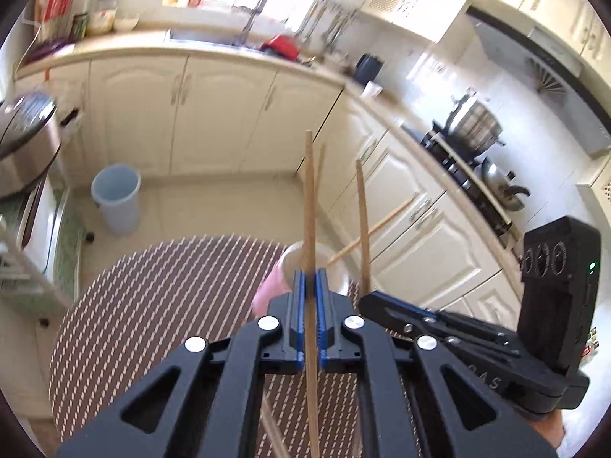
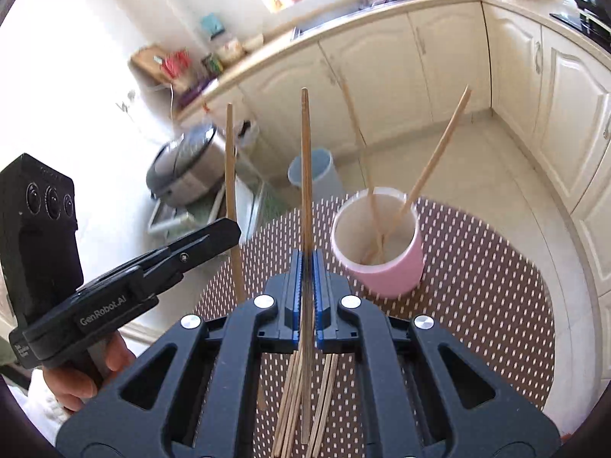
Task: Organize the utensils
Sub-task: 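Raise the chopsticks over the pink cup and release them inside with both tools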
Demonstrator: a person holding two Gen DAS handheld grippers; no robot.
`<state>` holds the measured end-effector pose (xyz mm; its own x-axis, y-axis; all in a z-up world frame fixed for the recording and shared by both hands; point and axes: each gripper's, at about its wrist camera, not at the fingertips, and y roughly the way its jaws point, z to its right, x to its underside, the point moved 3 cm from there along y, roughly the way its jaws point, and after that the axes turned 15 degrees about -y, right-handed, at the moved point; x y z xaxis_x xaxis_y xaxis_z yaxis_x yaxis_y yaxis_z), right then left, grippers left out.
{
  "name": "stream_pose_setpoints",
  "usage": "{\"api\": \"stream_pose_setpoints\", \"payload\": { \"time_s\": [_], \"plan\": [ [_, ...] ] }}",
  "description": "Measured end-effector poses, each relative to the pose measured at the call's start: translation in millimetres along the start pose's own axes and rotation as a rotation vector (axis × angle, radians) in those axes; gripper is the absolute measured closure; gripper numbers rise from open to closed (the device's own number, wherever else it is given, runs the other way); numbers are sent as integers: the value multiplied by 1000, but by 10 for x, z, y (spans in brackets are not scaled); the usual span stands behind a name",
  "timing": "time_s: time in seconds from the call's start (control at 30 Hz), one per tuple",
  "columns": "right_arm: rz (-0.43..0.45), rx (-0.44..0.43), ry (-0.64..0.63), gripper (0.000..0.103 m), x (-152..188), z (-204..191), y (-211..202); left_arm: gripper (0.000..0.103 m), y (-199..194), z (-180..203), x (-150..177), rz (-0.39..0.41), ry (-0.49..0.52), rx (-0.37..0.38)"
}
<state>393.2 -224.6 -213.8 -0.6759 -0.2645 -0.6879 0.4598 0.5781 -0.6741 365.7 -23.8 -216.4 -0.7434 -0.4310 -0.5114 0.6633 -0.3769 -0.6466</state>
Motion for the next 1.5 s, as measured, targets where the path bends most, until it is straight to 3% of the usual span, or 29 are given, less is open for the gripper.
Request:
{"api": "stream_pose_setpoints", "payload": {
  "time_s": [0.33,0.73,0.87,1.5],
  "plan": [
    [211,90,-14,97,-485,382,-111,98,266,447,-478,147,31,66],
    [365,180,-50,97,-648,551,19,97,663,463,-563,243,83,45],
    [376,191,-79,97,-619,523,83,97,759,397,-519,247,95,29],
    [235,213,-147,97,-185,419,108,97,676,187,-91,187,135,-26]
  ]
}}
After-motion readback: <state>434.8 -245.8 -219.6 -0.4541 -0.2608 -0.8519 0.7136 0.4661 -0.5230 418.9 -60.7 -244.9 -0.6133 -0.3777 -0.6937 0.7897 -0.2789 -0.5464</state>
